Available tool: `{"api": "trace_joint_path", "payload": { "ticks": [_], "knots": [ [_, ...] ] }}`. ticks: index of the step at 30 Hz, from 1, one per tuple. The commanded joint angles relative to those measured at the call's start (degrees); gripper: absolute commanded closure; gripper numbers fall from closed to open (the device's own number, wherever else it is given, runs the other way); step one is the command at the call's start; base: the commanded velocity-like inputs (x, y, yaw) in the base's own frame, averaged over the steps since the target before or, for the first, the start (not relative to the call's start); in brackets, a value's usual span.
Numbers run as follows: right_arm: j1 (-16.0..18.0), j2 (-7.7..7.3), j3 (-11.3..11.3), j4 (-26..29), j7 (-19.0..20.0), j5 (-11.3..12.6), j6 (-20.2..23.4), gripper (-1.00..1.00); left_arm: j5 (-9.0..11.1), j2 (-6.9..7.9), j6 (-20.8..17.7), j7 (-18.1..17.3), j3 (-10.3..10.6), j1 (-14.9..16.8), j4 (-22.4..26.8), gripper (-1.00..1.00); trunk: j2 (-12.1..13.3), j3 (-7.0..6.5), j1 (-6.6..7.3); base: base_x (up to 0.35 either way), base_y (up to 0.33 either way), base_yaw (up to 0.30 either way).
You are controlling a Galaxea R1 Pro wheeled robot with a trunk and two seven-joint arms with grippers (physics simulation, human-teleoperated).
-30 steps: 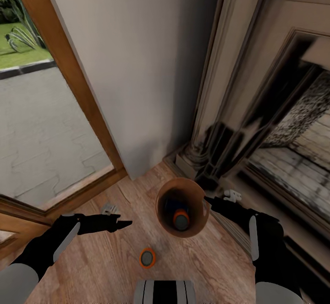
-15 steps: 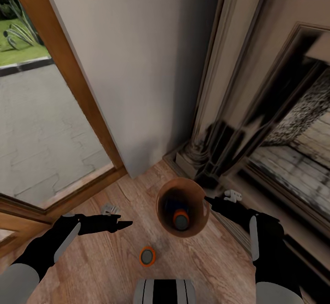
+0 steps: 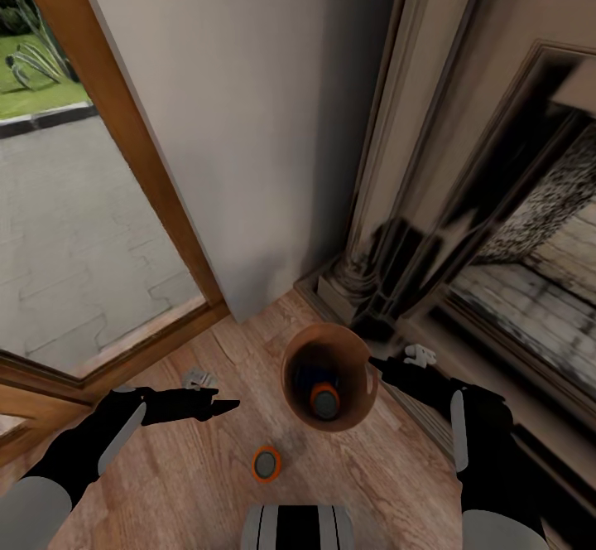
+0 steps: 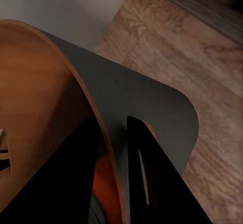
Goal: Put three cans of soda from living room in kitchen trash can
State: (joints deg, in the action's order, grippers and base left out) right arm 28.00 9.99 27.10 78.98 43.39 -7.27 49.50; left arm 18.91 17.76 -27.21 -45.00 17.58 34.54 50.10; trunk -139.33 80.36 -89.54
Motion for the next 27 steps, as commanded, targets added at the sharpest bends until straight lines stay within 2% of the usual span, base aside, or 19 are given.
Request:
{"api": "trace_joint_path", "payload": {
  "ticks": [1,8,27],
  "knots": [
    [-0.02,0.01,-0.03,0.03,0.10,1.54,0.74,1.00,0.00,0.00,0.01,0.00,-0.04,0.00,0.00,-1.00,0.00,0.00,0.01,0.000,0.000,0.000],
    [-0.03,0.01,0.00,0.03,0.17,1.55,0.57,1.00,0.02,0.00,0.04,0.00,-0.06,0.00,-0.01,-1.00,0.00,0.26,0.01,0.000,0.000,0.000],
    [0.02,0.01,0.06,0.03,0.20,1.55,0.51,1.00,0.00,-0.02,0.05,0.00,-0.09,0.00,0.00,-1.00,0.00,1.99,0.01,0.000,0.000,0.000]
  ]
}}
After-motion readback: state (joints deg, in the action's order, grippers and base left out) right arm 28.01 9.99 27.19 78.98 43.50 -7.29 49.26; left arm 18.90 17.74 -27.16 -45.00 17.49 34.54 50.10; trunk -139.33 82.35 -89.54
